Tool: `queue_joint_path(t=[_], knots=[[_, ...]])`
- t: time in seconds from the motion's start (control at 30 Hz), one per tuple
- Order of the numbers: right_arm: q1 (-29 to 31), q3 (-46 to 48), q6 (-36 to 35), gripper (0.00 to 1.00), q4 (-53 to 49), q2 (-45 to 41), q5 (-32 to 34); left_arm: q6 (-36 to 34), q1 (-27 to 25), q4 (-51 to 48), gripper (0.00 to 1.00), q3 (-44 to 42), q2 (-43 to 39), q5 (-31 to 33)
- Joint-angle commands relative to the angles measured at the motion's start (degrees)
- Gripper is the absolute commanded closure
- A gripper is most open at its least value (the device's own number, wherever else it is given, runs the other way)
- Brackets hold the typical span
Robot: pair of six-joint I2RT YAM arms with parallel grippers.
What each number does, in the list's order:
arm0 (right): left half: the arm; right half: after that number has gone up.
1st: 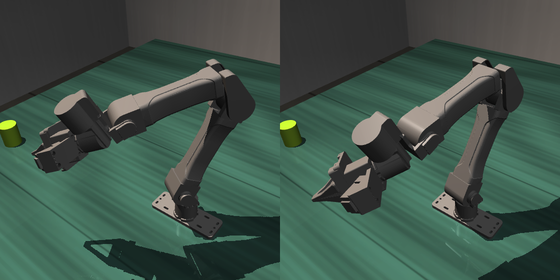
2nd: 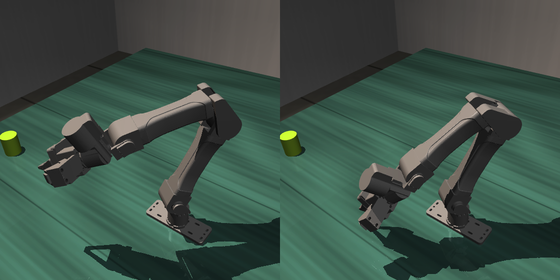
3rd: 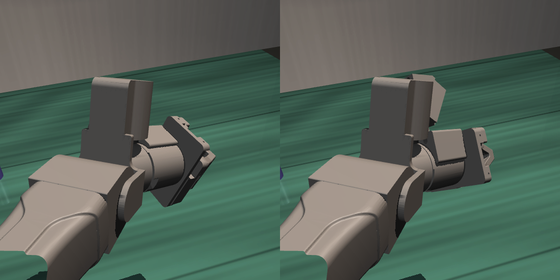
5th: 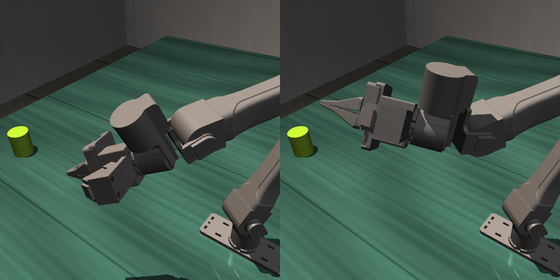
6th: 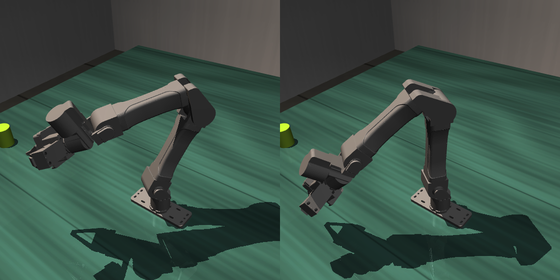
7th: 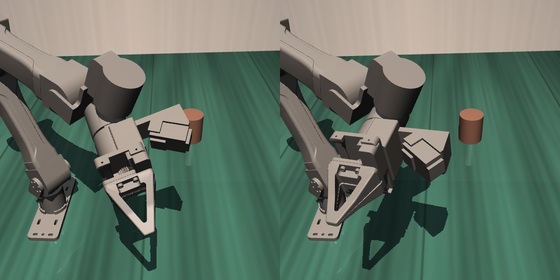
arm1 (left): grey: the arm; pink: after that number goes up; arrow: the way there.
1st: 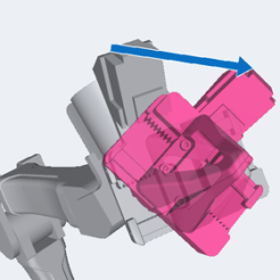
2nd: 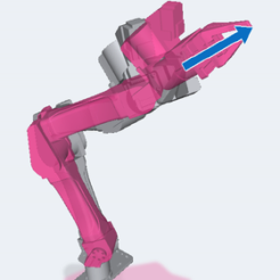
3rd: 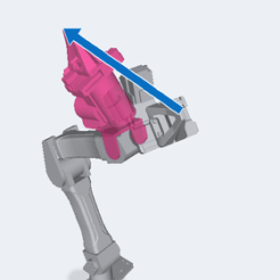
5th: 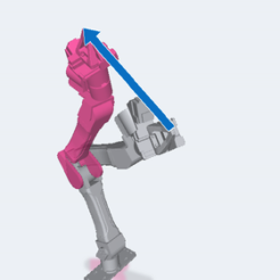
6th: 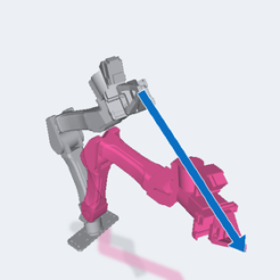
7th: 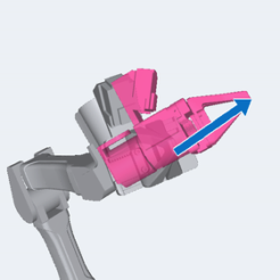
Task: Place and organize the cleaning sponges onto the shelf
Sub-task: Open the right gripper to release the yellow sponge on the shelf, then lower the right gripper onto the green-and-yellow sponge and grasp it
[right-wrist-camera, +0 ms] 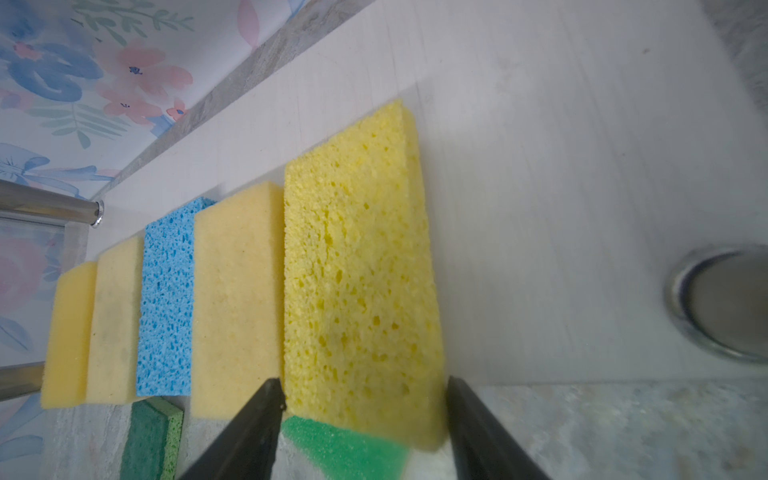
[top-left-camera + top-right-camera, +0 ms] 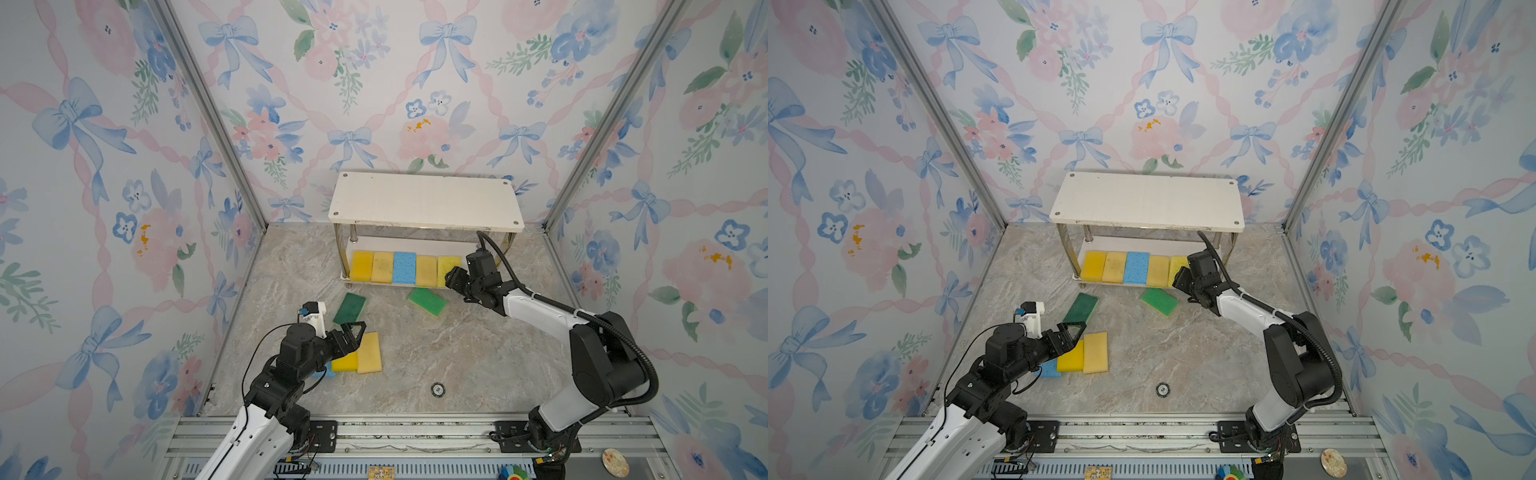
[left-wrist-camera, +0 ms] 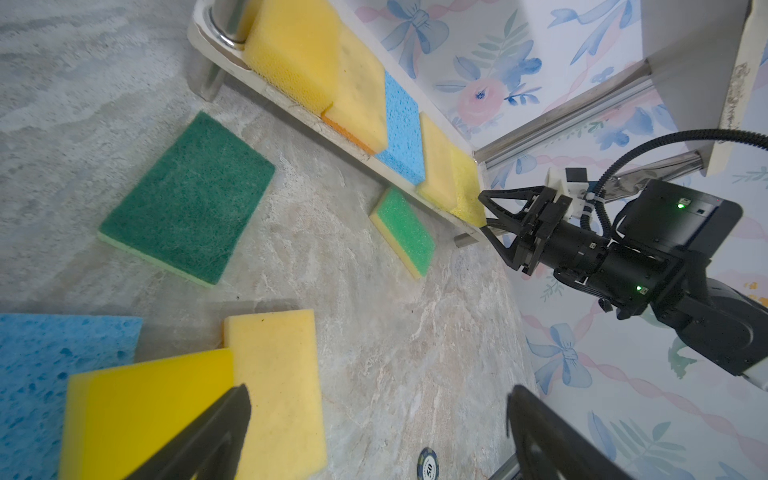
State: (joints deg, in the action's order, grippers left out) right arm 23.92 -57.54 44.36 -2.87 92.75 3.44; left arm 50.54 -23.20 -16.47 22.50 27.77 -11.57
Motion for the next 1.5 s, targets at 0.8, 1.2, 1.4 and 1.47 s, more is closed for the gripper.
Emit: queue_joint_path(t=[0.8, 1.2, 1.4, 1.47], knots=[[9.8, 1.4, -18.5, 0.03, -15.0, -7.5, -4.7, -1.2, 0.7, -0.5, 0.02, -0.4, -0.1, -1.3], [17.9, -9.4, -30.1, 0.01, -25.3, 7.3, 5.8, -0.4, 0.7, -0.6, 0.02, -0.7, -1.3, -2.6], [20.9, -15.8, -34.9, 0.05, -30.4, 13.2, 13.8, -0.3, 0.8, -0.6, 0.02, -0.7, -1.1, -2.8], [21.3, -17.4, -36.2, 0.07, -31.5, 14.9, 15.5, -0.3, 0.8, -0.6, 0.02, -0.7, -1.1, -2.8]])
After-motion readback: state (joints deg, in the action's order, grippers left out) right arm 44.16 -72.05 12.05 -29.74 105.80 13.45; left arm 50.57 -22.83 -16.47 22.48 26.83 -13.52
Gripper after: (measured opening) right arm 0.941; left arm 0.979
